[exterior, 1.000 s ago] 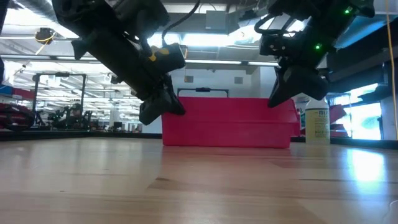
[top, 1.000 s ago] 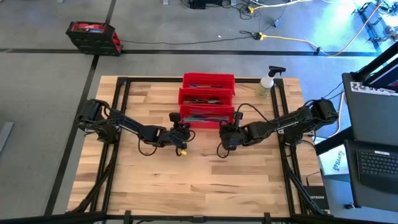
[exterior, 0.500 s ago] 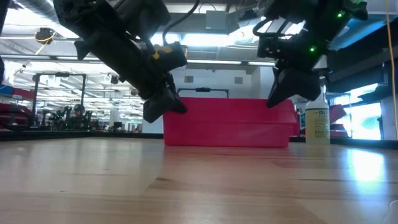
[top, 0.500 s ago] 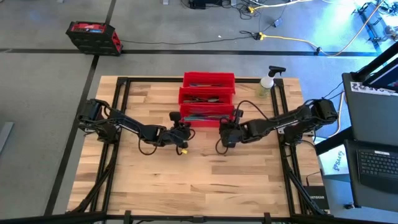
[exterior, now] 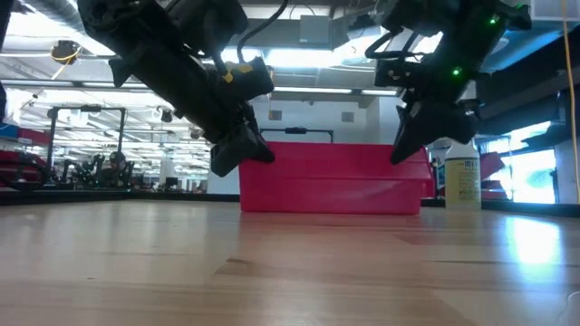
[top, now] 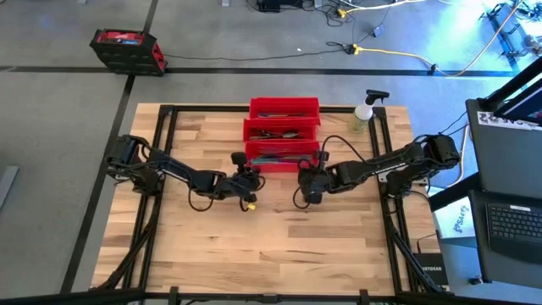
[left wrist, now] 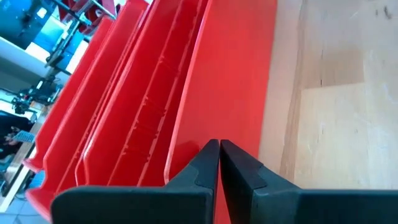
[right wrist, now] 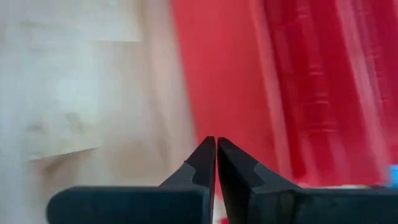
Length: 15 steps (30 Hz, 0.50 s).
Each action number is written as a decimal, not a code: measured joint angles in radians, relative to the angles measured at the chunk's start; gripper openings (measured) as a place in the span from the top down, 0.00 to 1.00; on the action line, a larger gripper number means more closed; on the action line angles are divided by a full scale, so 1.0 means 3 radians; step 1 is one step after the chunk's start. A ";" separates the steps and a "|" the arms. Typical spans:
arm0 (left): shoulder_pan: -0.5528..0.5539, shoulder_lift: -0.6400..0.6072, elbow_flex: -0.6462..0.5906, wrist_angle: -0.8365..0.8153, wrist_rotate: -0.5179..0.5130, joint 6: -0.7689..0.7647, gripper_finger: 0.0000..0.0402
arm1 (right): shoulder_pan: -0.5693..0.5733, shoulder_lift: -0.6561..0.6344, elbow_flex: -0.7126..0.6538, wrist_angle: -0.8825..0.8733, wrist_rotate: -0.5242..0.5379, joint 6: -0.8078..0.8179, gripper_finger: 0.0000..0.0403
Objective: Sort silverware
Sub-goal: Return to Home Position
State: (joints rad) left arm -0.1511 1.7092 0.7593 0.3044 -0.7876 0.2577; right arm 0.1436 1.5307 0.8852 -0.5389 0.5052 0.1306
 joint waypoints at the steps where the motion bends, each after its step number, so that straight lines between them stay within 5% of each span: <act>1: -0.0020 0.0000 0.0000 0.0031 0.0000 0.0009 1.00 | 0.0000 0.0000 0.0000 0.0005 -0.0116 0.0015 1.00; 10: -0.0399 -0.0092 0.0213 0.0167 0.0121 0.0018 1.00 | 0.0140 0.0000 0.0000 0.0254 -0.1141 0.0160 1.00; 15: -0.0347 -0.0336 0.0234 0.0197 0.1138 -0.0427 1.00 | 0.0317 -0.0005 -0.0010 0.0814 -0.1176 0.0020 1.00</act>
State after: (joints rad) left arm -0.2553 1.6085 0.8295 0.3634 -0.4461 0.1294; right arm 0.2386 1.5291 0.8822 -0.2946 0.1524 0.1367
